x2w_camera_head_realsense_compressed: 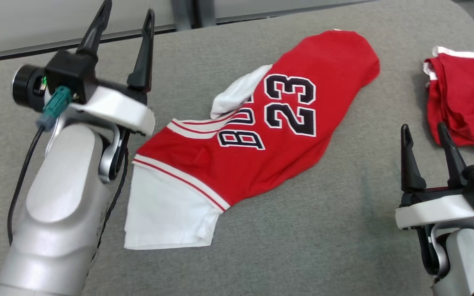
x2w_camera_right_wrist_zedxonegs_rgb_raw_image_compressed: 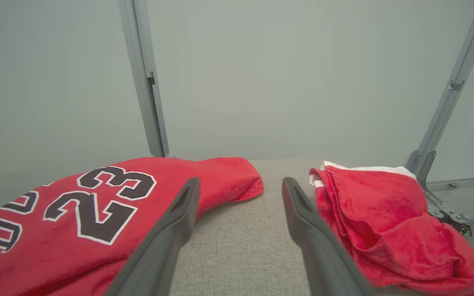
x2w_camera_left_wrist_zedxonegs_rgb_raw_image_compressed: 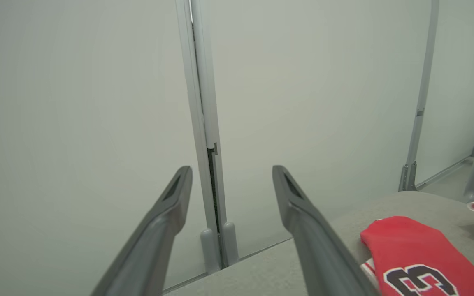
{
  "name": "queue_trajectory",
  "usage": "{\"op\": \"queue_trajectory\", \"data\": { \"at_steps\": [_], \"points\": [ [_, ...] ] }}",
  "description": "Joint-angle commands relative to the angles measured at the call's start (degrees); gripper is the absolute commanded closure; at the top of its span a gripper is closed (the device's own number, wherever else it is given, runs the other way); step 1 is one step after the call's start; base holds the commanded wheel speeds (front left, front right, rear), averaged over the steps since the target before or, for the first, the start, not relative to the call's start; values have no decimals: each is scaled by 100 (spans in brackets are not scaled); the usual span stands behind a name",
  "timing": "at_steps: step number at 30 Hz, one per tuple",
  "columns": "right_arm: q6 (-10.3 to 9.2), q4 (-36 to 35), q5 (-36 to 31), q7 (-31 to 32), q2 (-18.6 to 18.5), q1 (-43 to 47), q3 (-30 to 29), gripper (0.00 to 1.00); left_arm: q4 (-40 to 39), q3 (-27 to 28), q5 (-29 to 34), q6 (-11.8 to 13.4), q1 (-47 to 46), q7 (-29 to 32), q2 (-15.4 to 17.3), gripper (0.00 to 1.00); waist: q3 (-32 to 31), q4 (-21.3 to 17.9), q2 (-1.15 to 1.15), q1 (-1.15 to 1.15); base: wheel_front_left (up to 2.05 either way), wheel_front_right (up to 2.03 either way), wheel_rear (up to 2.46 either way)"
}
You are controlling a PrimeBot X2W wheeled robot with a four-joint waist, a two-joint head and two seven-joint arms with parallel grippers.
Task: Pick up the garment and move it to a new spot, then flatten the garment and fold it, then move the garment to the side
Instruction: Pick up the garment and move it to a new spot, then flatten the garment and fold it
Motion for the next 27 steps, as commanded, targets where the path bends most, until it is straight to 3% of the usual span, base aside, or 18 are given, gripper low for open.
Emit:
{"op": "queue_trajectory", "data": {
  "at_steps": [1, 5, 8, 14, 22, 27],
  "points": [
    [-2, -6, -20, -31, -86, 84, -60, 0, -169, 123, 11, -45, 287, -8, 72, 0, -283, 500, 0, 0, 0, 0, 0],
    [-2, 13, -47, -24, -212, 270, -140, 0, -758, 579, 46, -114, 1270, -7, 77, 0, -519, 980, 0, 0, 0, 0, 0],
    [-2, 40, -54, -24, -254, 343, -134, 0, -978, 751, 52, -147, 1707, -7, 19, 0, -613, 1115, 0, 0, 0, 0, 0],
    [-2, 168, -39, -21, -294, 559, -30, 0, -1511, 1205, -67, -299, 2983, -4, -371, 0, -851, 1436, 0, 0, 0, 0, 0],
    [-2, 430, -103, 178, -528, 295, 287, 0, -1629, 1210, -53, -424, 3300, -4, -546, 0, -864, 1746, 0, 0, 0, 0, 0],
    [-2, 476, -107, 726, -881, -251, 909, 0, -1602, 965, -236, -398, 3223, -3, -564, 0, -727, 2018, 0, 0, 0, 0, 0]
  ]
}}
